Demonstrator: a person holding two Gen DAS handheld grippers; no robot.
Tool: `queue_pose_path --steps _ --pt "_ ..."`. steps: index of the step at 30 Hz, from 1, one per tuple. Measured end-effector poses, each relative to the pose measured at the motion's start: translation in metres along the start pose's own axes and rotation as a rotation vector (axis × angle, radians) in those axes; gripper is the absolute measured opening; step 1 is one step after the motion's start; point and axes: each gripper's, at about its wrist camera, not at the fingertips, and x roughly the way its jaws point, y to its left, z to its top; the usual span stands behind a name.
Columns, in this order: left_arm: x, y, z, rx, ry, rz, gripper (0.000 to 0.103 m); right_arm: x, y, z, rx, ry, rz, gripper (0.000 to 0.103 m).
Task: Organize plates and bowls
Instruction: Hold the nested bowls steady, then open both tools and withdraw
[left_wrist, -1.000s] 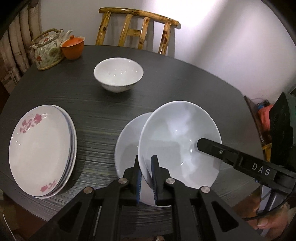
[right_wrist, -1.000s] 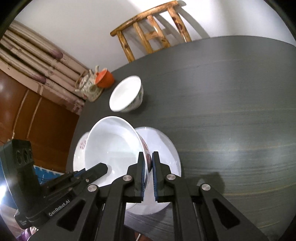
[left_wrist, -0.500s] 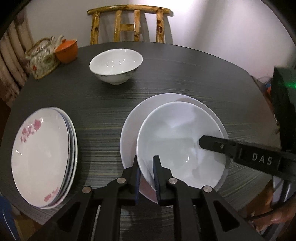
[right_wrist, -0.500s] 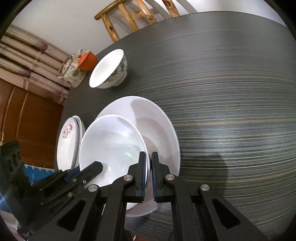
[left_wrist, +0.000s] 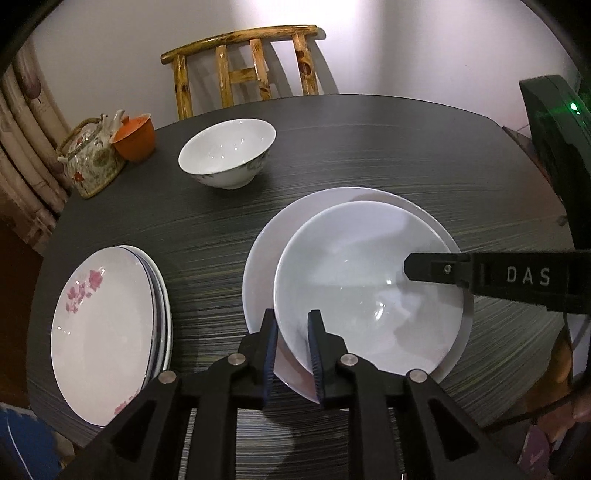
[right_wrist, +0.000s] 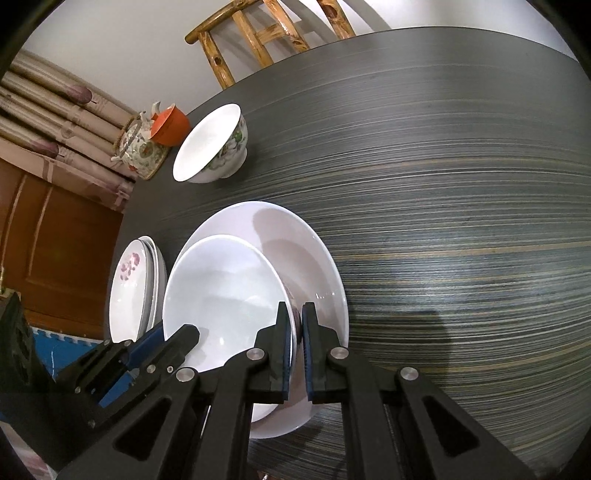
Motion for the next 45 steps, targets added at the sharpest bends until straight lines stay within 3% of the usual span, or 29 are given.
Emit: queue_pose_path --steps 10,18,33,45 --pt "-0.005 0.006 -0.001 0.022 -0.034 -0.026 0.019 0.000 0.002 0.000 -0.015 -0.002 -0.013 0.008" --pt "-0.014 0.010 0.000 0.033 -0.075 0.010 0.033 0.000 0.005 -0.001 -0.025 -0.003 -0.025 0.008" --pt "-0.023 0.010 -0.001 0.049 -0.096 0.036 0.036 -0.006 0.001 0.001 -0.004 -0.022 0.003 0.012" --pt "-0.024 0.014 -0.004 0.044 -0.092 0.035 0.036 -0.009 0.006 0.001 -0.029 -0.039 -0.026 0.010"
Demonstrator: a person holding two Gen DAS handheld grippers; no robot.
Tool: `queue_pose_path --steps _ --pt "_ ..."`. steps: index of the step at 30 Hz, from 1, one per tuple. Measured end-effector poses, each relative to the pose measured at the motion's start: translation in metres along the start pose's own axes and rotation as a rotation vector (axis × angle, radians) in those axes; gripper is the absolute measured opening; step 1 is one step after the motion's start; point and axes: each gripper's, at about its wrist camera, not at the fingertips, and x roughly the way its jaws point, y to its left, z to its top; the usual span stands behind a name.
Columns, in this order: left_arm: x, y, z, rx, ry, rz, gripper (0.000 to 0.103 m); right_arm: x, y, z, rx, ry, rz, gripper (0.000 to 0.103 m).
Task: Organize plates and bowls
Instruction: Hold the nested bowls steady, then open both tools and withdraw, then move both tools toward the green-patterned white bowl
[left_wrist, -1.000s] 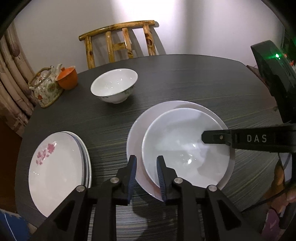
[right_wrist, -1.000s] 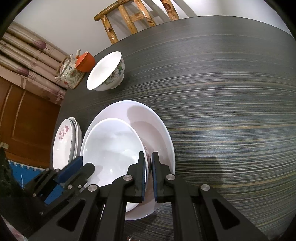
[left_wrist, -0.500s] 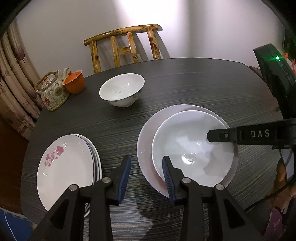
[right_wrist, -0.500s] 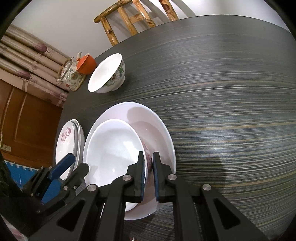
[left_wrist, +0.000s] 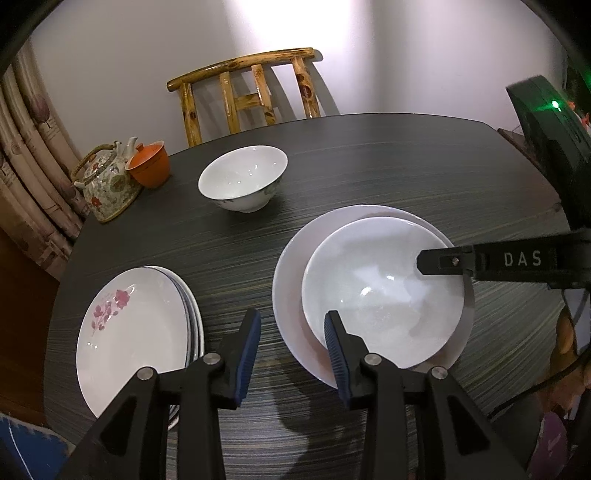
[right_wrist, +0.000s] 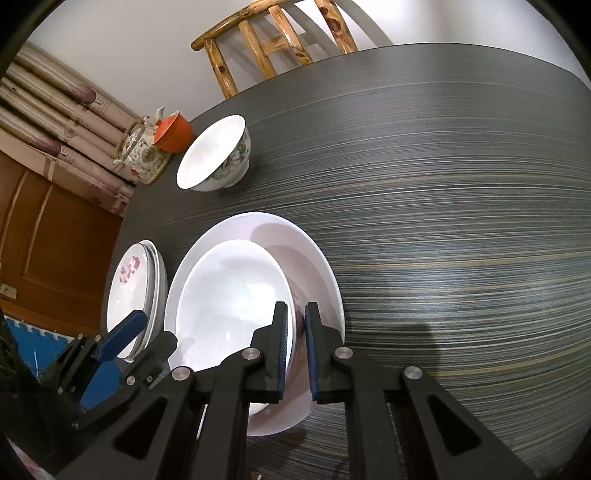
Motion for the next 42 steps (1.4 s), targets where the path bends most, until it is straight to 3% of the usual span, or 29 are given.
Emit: queue_pose_path --steps 10,12,13,22,27,29,32,42 --pt "-0.007 0.030 0.001 -0.121 -0.004 -0.059 0.037 -0.004 -0.002 -0.003 0.008 -0.007 0.008 0.011" --pt "-0.006 0.036 0.001 -0.145 0.005 -0.073 0.040 -0.008 -0.004 -0.002 0.002 -0.017 0.000 0.016" --pt "-0.005 0.038 0.001 -0.154 0.008 -0.071 0.040 -0.011 -0.005 -0.001 0.005 -0.026 0.005 0.020" --pt "-0.006 0.052 0.002 -0.173 0.000 -0.052 0.040 -0.015 -0.005 0.002 0.005 -0.030 0.027 0.023" --pt "-0.003 0.078 0.023 -0.281 0.002 -0.145 0.044 -0.032 -0.002 0.026 -0.035 -0.062 0.047 0.026" --pt "0.000 0.087 0.031 -0.334 0.012 -0.181 0.045 -0.041 0.004 0.042 -0.074 -0.074 0.040 0.038" --pt "0.008 0.101 0.043 -0.417 0.020 -0.237 0.045 -0.045 0.012 0.061 -0.102 -0.062 0.055 0.043" --pt "0.046 0.122 0.066 -0.534 0.096 -0.251 0.047 -0.016 0.041 0.099 -0.096 0.024 0.097 0.043"
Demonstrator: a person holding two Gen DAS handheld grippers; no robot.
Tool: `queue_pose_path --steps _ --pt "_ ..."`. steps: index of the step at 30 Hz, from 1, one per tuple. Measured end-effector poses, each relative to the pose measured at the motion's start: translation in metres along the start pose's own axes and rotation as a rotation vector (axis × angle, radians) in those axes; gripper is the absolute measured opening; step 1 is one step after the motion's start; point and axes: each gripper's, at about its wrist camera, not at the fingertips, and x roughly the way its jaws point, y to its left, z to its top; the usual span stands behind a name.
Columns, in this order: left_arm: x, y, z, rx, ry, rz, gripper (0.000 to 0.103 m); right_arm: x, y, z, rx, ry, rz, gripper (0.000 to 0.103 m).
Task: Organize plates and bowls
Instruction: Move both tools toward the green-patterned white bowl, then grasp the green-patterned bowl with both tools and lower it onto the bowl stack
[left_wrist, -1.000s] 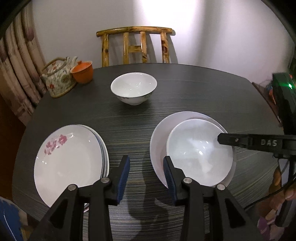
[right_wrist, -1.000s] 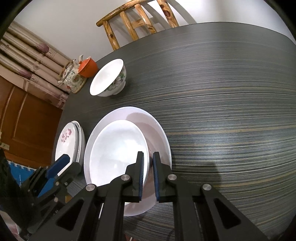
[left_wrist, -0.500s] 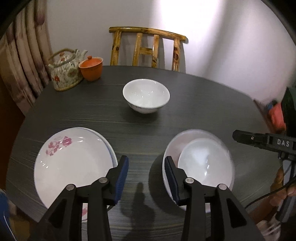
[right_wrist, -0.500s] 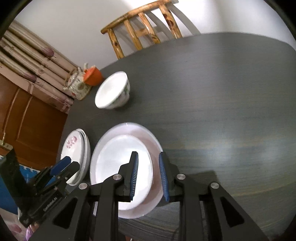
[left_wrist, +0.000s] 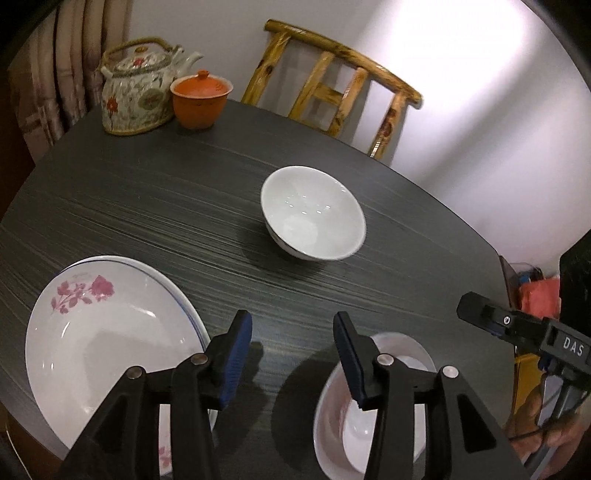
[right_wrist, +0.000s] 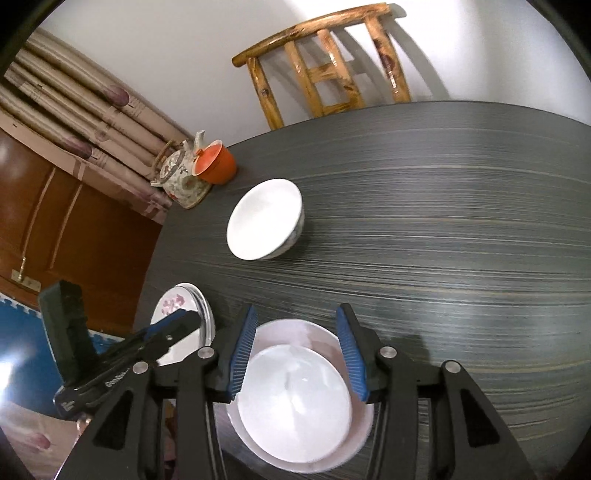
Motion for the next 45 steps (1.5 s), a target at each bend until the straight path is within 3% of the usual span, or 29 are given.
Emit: queue_pose_path --steps 8,14,22,30,33,38,40,42,45 --pt "0.024 0.010 0.043 -0.030 0.003 0.015 0.047 0.038 0.004 0.032 0.067 0.053 -0.002 0.046" --pt "0.056 0.035 0.073 -0.100 0.047 0.005 0.047 0.070 0.004 0.057 0.075 0.073 -0.073 0.046" --pt "0.094 0.058 0.089 -0.159 0.086 -0.024 0.047 0.096 -0.004 0.081 0.097 0.078 -0.104 0.046" --pt "0.114 0.058 0.094 -0.149 0.111 -0.033 0.047 0.121 -0.006 0.087 0.081 0.105 -0.121 0.046" --pt "0.117 0.060 0.093 -0.144 0.102 -0.015 0.047 0.127 -0.008 0.088 0.077 0.111 -0.119 0.043" --pt "0.127 0.062 0.093 -0.141 0.110 -0.013 0.047 0.141 -0.009 0.090 0.062 0.135 -0.130 0.027" --pt "0.128 0.060 0.092 -0.123 0.109 -0.016 0.045 0.147 -0.008 0.091 0.062 0.144 -0.120 0.016" --pt "0.132 0.055 0.091 -0.085 0.129 -0.046 0.011 0.150 -0.005 0.090 0.043 0.150 -0.126 0.011" --pt "0.125 0.042 0.087 -0.019 0.104 -0.005 0.010 0.151 -0.002 0.089 0.034 0.144 -0.125 0.007"
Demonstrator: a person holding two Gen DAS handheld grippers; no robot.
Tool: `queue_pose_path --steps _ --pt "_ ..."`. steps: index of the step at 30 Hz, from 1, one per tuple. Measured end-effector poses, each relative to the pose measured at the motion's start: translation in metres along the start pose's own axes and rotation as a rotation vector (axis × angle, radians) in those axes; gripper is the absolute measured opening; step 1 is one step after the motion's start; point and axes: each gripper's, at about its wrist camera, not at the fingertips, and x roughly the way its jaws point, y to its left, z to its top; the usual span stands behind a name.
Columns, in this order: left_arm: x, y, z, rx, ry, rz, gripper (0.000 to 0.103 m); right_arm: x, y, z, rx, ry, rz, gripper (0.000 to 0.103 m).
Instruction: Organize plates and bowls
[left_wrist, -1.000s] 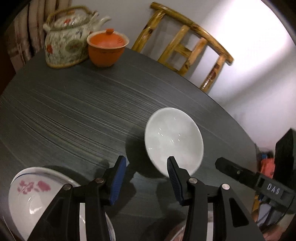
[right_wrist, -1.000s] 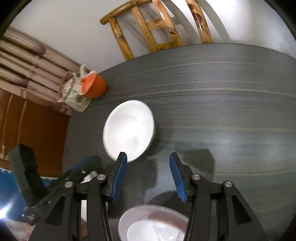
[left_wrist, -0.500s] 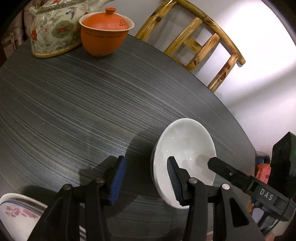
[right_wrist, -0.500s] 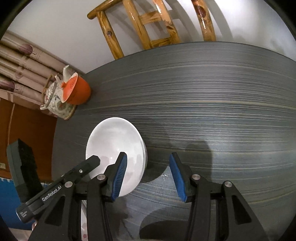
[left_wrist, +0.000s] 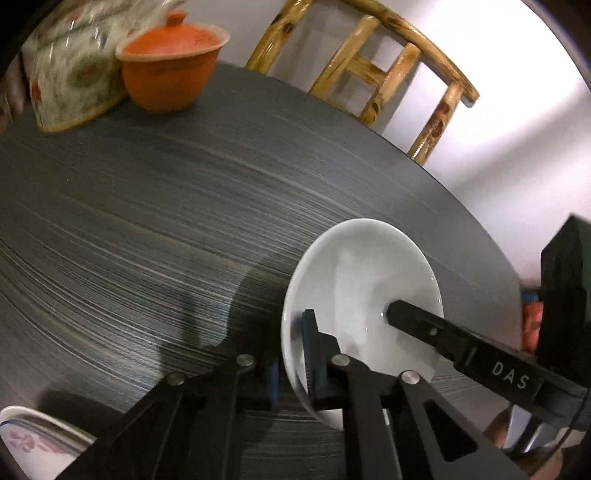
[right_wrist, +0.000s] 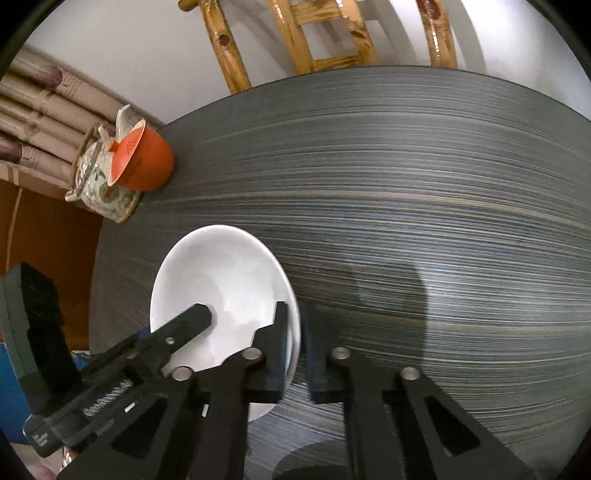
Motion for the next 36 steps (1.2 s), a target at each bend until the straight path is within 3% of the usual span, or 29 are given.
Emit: queue_pose_path --steps 5,9,16,24,36 --pt "-0.029 -0.007 -0.015 0.030 -0.047 -0.033 0.009 -0.012 -0.008 -0.010 0.024 -0.009 0.060 0.007" --pt "-0.070 -0.023 -0.037 0.084 -0.103 -0.043 0.009 -0.049 0.000 -0.029 -0.003 -0.068 0.100 0.008" --pt "-0.121 -0.061 -0.092 0.145 -0.090 -0.099 0.009 -0.129 0.010 -0.102 -0.056 -0.172 0.123 0.009" --pt "-0.101 -0.081 -0.153 0.173 0.030 -0.117 0.010 -0.151 -0.014 -0.185 -0.025 -0.181 0.059 0.009" --pt "-0.069 -0.092 -0.170 0.230 0.064 -0.005 0.011 -0.113 -0.038 -0.204 0.030 -0.132 0.020 0.008"
